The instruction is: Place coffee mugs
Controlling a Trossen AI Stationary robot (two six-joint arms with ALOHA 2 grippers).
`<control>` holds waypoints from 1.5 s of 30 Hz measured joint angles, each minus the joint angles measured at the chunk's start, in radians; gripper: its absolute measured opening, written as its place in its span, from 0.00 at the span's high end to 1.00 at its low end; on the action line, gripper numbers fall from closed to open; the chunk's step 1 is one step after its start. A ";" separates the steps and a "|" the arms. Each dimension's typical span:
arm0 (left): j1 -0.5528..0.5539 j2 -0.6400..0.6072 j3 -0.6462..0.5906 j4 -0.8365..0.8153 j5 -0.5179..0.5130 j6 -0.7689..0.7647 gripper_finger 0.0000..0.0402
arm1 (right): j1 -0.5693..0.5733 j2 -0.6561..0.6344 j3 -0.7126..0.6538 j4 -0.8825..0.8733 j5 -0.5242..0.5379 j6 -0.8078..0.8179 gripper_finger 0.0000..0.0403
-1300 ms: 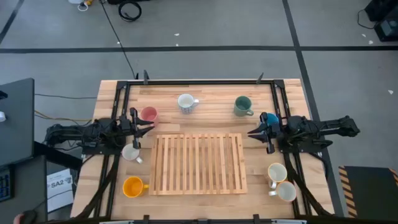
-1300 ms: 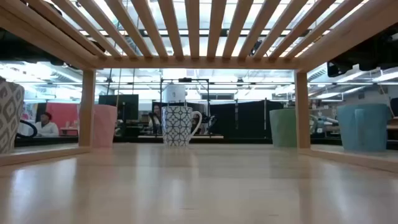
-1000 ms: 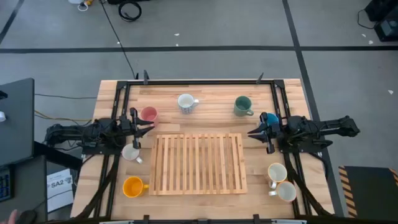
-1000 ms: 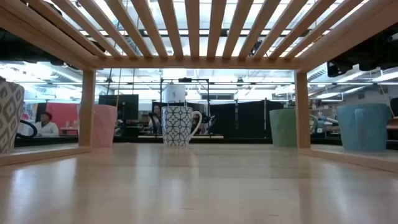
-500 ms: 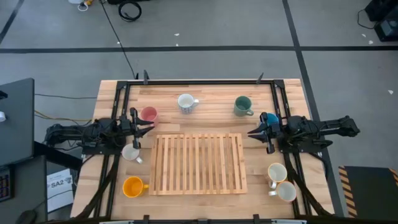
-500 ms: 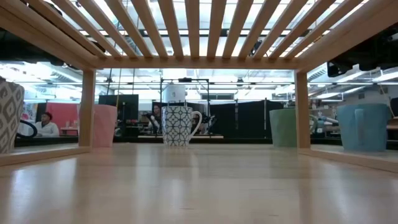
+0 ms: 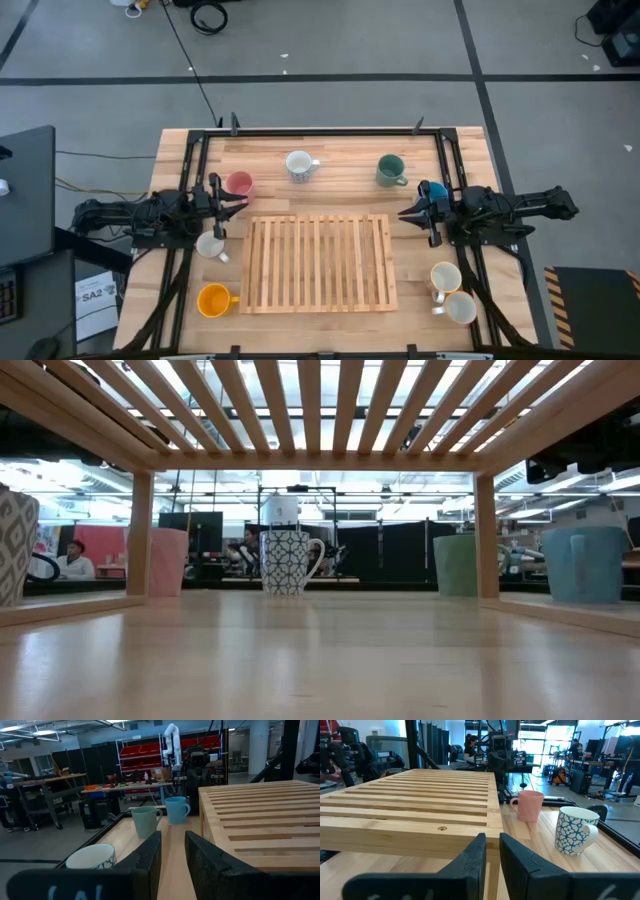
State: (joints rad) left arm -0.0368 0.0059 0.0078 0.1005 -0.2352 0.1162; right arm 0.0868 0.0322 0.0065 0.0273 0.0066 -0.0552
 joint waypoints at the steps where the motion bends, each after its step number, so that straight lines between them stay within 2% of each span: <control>1: 0.000 0.000 0.000 0.000 0.000 0.000 0.77 | 0.000 0.000 0.000 0.000 0.000 0.000 0.85; 23: 0.000 0.000 0.000 0.000 0.000 0.000 0.77 | 0.000 0.000 0.000 0.035 0.000 -0.023 0.85; 28: 0.000 0.000 0.000 0.000 0.000 0.000 0.77 | 0.000 0.000 0.000 0.128 0.001 -0.012 0.85; 35: 0.000 0.000 0.000 0.000 0.000 0.000 0.77 | 0.000 0.000 0.000 0.318 0.001 0.116 0.85; 40: 0.000 0.000 0.000 0.000 0.000 0.000 0.77 | 0.000 0.000 0.000 0.421 0.028 0.180 0.79; 45: 0.000 0.000 0.000 0.000 0.000 0.000 0.77 | 0.000 0.000 0.000 0.499 0.170 0.244 0.67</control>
State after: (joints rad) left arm -0.0368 0.0063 0.0078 0.1003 -0.2349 0.1162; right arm 0.0868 0.0322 0.0067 0.5259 0.1770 0.1885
